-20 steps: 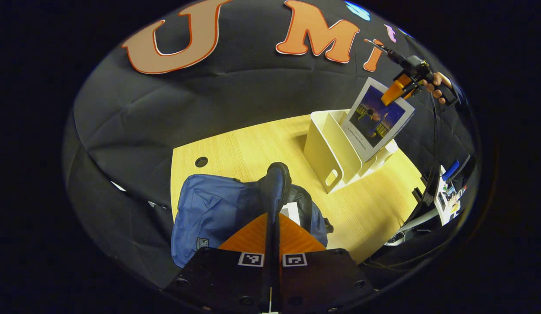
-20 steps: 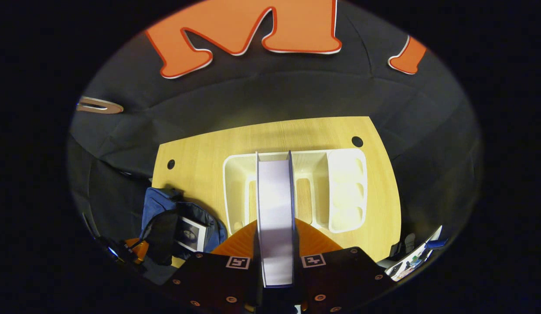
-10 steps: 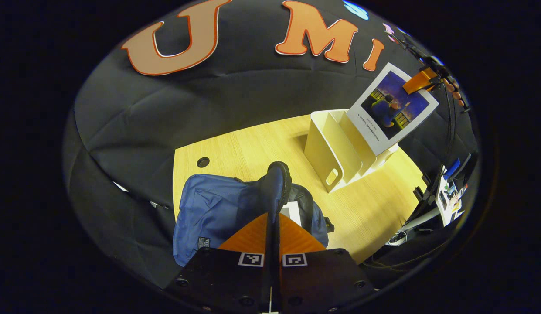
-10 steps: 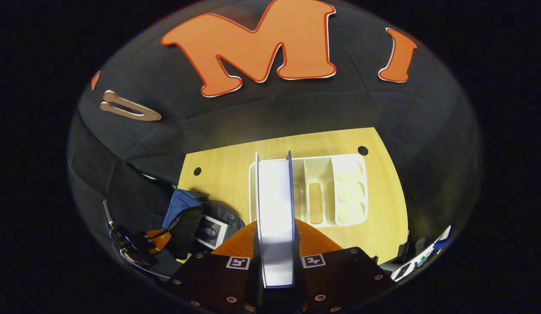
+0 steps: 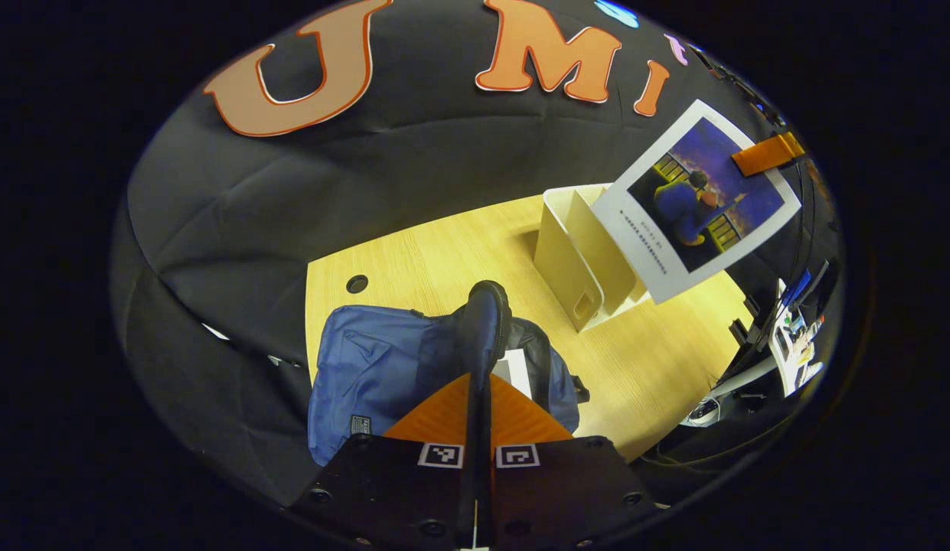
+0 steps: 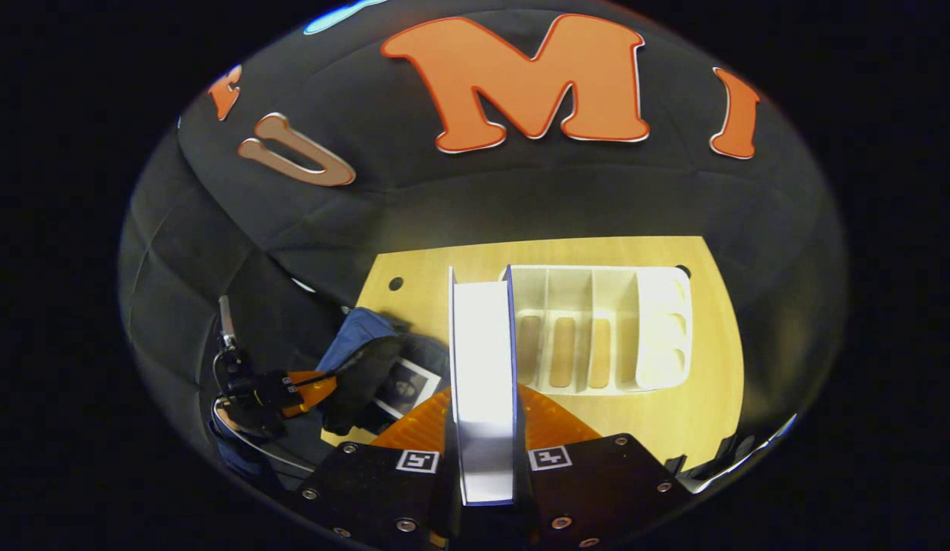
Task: Open the schoolbag, grab two books from the bookshelf and put them into the schoolbag.
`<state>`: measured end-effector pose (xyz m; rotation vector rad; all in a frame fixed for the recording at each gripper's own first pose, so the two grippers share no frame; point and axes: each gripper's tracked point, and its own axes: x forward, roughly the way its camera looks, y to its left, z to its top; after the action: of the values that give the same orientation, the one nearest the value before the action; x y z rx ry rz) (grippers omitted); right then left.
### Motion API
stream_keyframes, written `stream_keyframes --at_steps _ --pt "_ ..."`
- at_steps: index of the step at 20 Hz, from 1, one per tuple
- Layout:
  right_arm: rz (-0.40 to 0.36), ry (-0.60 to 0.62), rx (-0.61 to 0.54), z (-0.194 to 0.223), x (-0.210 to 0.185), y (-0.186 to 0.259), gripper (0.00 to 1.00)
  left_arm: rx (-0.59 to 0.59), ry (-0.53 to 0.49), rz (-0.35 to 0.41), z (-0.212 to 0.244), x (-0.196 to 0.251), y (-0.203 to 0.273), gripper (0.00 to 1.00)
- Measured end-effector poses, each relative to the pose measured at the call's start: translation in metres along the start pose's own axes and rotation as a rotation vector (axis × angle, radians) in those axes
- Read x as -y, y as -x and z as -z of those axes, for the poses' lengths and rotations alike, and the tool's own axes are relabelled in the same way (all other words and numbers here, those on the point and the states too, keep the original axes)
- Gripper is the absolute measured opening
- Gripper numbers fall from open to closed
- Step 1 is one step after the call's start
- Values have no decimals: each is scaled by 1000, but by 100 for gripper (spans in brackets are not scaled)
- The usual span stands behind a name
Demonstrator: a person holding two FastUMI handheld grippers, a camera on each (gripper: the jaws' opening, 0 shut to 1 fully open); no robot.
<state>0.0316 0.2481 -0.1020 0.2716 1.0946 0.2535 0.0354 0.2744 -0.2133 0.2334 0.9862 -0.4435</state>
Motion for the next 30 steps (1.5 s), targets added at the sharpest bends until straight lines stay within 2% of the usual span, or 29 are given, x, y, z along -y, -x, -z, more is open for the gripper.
stream_keyframes --at_steps 3,11,16,25,30 --pt "-76 -27 -15 24 -26 -21 28 -5 -6 -12 0 0 -3 1" --pt "-187 -80 -18 67 -64 -76 28 -18 -65 -44 -9 -9 2 2" --pt "-278 -216 -25 85 -85 -111 27 0 -66 -61 -20 -19 13 1" --pt "-334 -320 -42 115 -108 -181 27 19 -56 -58 -30 -19 25 1" --pt "-366 -441 -55 127 -124 -212 27 15 -64 -28 -32 -9 25 1"
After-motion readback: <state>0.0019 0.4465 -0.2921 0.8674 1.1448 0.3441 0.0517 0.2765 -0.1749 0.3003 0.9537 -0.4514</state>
